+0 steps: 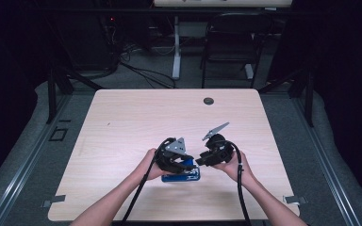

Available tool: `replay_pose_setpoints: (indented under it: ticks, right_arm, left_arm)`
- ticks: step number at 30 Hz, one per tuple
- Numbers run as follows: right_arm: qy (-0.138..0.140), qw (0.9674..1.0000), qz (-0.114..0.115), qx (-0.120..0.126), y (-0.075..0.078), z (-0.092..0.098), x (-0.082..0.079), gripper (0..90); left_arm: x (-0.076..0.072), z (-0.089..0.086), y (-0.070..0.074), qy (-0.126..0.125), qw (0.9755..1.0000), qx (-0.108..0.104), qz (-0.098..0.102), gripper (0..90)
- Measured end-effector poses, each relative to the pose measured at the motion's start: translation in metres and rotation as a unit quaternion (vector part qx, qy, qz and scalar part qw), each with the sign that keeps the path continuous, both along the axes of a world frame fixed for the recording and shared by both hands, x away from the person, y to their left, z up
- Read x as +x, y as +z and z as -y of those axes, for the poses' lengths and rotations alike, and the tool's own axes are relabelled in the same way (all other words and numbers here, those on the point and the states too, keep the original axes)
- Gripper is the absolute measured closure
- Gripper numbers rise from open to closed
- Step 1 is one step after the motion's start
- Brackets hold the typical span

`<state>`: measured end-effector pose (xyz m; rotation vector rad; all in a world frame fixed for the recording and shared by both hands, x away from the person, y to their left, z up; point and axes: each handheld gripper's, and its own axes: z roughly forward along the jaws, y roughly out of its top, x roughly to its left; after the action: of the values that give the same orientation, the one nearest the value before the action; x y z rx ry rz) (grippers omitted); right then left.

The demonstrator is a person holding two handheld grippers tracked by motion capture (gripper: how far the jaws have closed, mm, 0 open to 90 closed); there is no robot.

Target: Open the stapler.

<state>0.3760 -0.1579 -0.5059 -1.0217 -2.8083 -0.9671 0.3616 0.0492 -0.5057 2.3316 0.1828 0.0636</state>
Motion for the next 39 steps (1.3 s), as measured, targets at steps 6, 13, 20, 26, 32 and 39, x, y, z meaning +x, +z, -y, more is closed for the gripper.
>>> replay_pose_setpoints:
  ticks: [6, 13, 20, 26, 32, 39]
  right_arm:
    - [0.004, 0.9999, -0.011, 0.011, -0.004, -0.01, 0.0, 71.3]
    - [0.016, 0.9996, -0.022, -0.005, -0.016, -0.018, 0.0, 78.8]
    - [0.022, 0.9992, -0.023, -0.024, -0.021, -0.019, 0.001, 81.3]
    - [0.024, 0.9991, -0.022, -0.026, -0.022, -0.019, 0.001, 81.6]
    - [0.025, 0.999, -0.016, -0.033, -0.022, -0.021, -0.001, 81.9]
    - [0.025, 0.999, -0.015, -0.035, -0.022, -0.021, -0.001, 82.1]
  left_arm:
    - [0.001, -0.001, 0.0, 0.0, 1.0, -0.002, -0.003, 64.7]
    - [-0.001, -0.002, 0.001, 0.0, 1.0, -0.003, 0.002, 64.8]
    - [-0.001, -0.004, 0.003, -0.001, 1.0, 0.001, 0.006, 65.0]
    - [-0.002, -0.008, 0.008, -0.001, 1.0, 0.004, 0.008, 65.1]
    - [-0.005, -0.013, 0.013, -0.003, 0.9998, 0.01, 0.015, 65.4]
    - [-0.005, -0.018, 0.018, -0.004, 0.9997, 0.014, 0.017, 65.7]
